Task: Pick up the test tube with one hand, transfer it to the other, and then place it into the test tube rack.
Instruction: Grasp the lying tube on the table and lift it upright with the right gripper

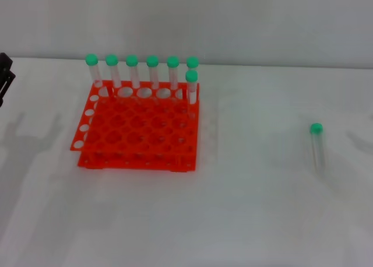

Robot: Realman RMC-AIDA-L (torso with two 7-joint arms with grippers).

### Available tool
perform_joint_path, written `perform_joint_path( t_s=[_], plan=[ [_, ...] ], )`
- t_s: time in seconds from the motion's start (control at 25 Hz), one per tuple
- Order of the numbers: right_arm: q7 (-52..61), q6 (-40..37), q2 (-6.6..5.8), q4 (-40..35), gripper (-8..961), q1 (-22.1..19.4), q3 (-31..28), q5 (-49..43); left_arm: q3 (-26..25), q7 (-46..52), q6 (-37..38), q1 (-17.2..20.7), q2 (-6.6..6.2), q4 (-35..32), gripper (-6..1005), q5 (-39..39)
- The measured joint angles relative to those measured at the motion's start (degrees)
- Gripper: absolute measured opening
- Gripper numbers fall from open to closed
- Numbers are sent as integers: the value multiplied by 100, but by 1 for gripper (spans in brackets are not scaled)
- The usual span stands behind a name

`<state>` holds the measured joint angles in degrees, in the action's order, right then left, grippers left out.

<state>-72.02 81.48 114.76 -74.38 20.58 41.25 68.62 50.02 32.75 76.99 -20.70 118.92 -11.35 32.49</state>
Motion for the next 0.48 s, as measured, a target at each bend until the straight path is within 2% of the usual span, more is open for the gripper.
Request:
perform_joint_path(
  t_s=[0.28,0.4,0.48],
  plan=[
    [1923,-82,20,-897,778,546,911,-1476,-9,150,1,52,0,-4,894,-30],
    [2931,-167,35,-1026,776,888,1300,-2406,-11,193,1,51,0,-7,894,-36],
    [3117,-178,35,-998,775,959,1351,-2584,-10,194,1,51,0,-7,894,-37]
  ],
)
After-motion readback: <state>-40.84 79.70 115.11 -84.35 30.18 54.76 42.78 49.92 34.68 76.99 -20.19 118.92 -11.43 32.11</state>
